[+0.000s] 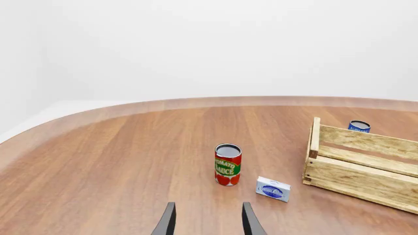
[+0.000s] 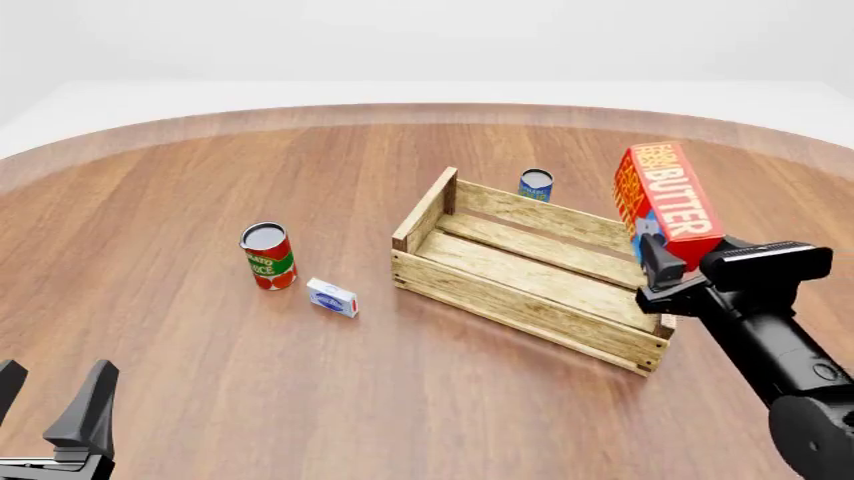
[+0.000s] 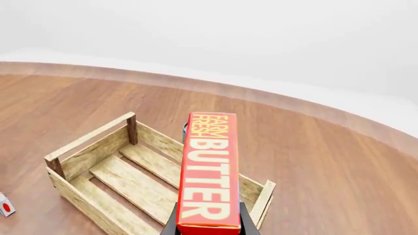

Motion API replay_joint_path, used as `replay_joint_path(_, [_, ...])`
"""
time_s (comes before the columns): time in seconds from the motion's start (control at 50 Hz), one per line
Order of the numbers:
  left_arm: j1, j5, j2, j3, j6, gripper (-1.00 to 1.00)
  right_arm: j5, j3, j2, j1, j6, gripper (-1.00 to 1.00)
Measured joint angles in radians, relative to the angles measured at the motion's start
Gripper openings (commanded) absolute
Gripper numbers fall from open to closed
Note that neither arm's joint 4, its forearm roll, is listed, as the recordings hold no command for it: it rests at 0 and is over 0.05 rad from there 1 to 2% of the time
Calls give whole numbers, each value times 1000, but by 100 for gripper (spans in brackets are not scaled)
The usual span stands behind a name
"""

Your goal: Pick up the butter and put it in the tray.

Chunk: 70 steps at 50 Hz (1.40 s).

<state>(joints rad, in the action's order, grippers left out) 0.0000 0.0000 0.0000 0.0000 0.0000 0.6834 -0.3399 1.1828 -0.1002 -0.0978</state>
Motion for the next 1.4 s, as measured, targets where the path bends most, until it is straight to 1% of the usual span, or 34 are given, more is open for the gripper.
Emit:
replay_joint_path(0.96, [0, 0, 0, 0, 0, 100, 3, -159, 215, -74, 1, -100])
replay_joint_path(1.4, [0, 0, 0, 0, 0, 100, -1, -221, 300, -109, 17, -100])
